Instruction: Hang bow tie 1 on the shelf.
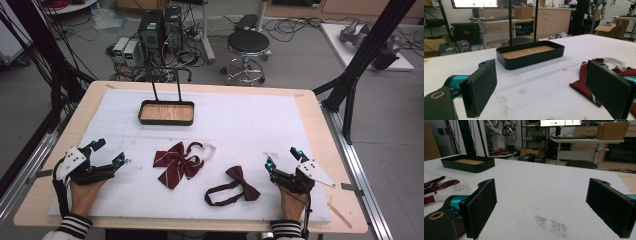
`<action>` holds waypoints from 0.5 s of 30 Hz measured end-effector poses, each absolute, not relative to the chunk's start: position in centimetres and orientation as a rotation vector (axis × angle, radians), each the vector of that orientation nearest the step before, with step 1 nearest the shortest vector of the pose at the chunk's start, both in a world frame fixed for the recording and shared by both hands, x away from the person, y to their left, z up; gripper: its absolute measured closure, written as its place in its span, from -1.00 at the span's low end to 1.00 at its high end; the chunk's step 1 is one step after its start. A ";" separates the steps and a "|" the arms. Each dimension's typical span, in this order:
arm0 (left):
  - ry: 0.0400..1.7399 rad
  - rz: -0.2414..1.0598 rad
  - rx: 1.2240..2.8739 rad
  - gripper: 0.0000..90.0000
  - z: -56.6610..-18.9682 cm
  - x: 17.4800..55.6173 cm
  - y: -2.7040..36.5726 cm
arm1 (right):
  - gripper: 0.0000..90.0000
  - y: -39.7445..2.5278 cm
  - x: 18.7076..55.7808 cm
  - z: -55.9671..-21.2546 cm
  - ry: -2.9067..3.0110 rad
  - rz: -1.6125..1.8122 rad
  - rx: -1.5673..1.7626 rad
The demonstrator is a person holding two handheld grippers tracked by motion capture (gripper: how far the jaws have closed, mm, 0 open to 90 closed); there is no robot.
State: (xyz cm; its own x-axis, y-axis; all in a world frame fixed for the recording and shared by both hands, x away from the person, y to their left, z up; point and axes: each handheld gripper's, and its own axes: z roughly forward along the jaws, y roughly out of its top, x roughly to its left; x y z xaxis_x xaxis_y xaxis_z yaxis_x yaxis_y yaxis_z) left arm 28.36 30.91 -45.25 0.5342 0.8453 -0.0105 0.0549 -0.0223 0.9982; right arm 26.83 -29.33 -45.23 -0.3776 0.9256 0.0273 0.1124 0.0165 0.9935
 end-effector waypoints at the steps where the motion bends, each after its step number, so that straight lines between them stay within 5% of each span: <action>1: 0.822 0.757 1.470 -0.75 -45.2 28.4 30.9 | -0.80 -29.3 26.8 -45.2 1.577 1.439 1.088; 15: 0.786 0.724 1.518 -0.75 -41.5 28.6 30.2 | -0.80 -29.4 26.8 -45.2 1.576 1.443 1.085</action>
State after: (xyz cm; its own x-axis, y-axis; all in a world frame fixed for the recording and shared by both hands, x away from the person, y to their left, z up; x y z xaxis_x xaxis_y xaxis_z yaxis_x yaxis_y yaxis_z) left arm 28.58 30.24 -41.49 0.5753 0.8179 0.0026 0.0693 -0.0519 0.9962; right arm 26.81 -29.38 -45.25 -0.3795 0.9248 0.0274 0.1085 0.0151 0.9940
